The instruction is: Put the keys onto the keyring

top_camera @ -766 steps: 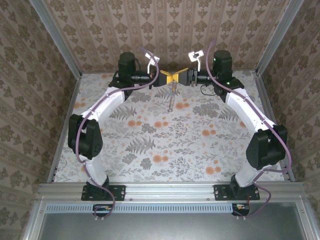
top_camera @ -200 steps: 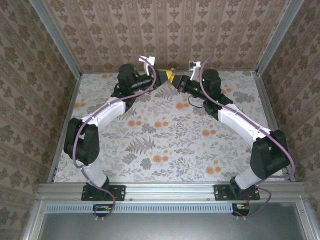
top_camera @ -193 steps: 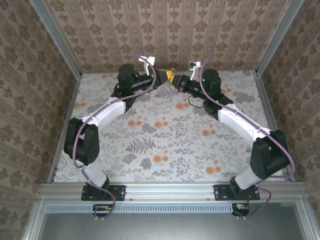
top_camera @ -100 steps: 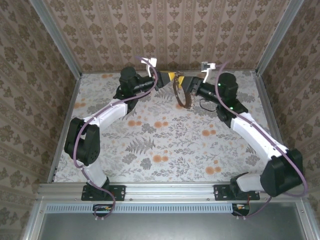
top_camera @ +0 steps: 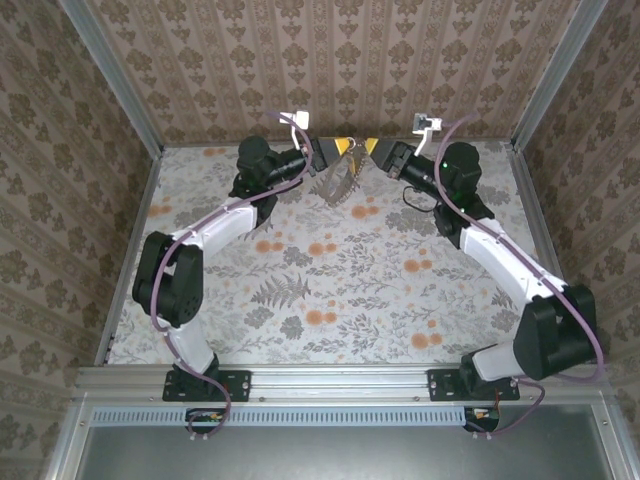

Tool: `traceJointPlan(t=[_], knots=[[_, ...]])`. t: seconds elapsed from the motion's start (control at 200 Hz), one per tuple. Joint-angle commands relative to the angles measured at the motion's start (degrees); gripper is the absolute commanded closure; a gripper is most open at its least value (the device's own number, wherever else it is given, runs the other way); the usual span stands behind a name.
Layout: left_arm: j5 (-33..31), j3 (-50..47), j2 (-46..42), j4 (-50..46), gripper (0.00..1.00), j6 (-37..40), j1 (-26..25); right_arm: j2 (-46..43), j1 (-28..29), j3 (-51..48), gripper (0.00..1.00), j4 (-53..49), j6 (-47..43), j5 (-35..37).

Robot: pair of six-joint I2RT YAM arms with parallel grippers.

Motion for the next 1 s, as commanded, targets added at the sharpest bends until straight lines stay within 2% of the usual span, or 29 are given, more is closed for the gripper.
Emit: traceJointPlan(t=[0.0, 0.22, 0.425, 0.645, 0.995], knots=[[-0.61, 0.20, 0.25, 5.71, 1.00, -2.98, 0.14, 2.40, -0.04, 1.02, 0.68, 8.36, 3.85, -1.76], [-1.24, 0.12, 0.85, 7.81, 1.00, -5.04, 0.06, 4.98, 0.57, 0.66, 0.70, 13.94, 7.31, -1.45], [-1.50, 0.11, 1.82, 9.97, 1.00, -6.87, -0.03, 6.26, 1.68, 1.82, 0.70, 14.48, 7.66, -1.48], [-1.50, 0.22, 2.10, 10.91, 1.00, -7.68, 0.06, 7.83, 2.31, 2.72, 0.66, 14.26, 7.80, -1.27], [-1.24, 0.12, 2.18, 11.39, 1.00, -7.96, -0.03, 9.21, 2.45, 3.81, 0.70, 15.21, 8.70, -0.79]])
